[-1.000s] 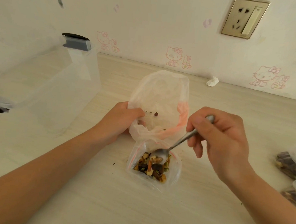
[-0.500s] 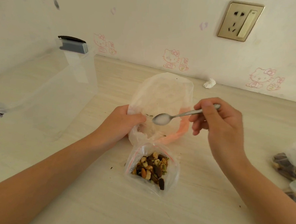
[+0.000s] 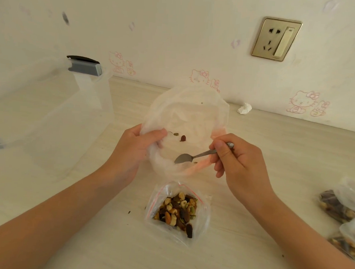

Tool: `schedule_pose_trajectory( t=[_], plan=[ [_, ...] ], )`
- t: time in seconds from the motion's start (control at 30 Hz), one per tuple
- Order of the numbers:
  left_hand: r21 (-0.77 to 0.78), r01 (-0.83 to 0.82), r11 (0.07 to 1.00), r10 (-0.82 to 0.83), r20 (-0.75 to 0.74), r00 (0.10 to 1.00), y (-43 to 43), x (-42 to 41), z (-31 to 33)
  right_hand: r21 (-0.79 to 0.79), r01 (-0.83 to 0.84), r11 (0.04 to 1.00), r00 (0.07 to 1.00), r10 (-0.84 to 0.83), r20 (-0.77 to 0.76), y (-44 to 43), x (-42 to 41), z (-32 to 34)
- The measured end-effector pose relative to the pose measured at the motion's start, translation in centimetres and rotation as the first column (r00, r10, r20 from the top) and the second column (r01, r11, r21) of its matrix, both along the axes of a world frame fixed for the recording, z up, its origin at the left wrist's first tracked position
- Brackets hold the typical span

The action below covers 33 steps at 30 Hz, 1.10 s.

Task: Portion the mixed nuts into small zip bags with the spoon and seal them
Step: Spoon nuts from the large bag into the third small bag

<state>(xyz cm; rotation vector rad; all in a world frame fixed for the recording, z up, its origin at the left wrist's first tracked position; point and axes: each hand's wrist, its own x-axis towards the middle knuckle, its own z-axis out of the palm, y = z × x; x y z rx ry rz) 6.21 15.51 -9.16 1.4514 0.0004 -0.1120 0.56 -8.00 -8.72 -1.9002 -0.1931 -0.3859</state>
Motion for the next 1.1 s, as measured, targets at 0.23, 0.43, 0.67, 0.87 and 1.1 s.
schedule_pose_trajectory(
  t=[0.23,0.43,0.67,0.87,1.1],
  plan=[
    [0.182,-0.013,0.983,-0.007,0.112,0.994,0.1,-0.4,-0.2,0.232,0.002,0.973,0.976,-0.053,0.213,-0.1,-0.7,0.9],
    [0.309,-0.053,0.949,-0.007,0.189,0.982,0.6,0.1,-0.6,0.369,-0.019,0.929,0.97,-0.073,0.234,-0.2,-1.0,1.1],
    [0.298,0.029,0.954,-0.064,0.107,0.992,0.4,0.2,-0.3,0.128,-0.003,0.992,0.993,-0.013,0.12,0.3,-0.1,-0.3],
    [0.134,0.065,0.989,-0.055,-0.077,0.996,0.2,0.3,0.0,0.048,0.045,0.998,0.997,-0.048,0.059,0.1,0.4,-0.8],
    [0.22,-0.005,0.976,-0.013,0.08,0.997,0.7,0.8,-0.6,0.175,0.032,0.984,0.993,-0.051,0.106,-0.1,0.2,-0.2]
  ],
)
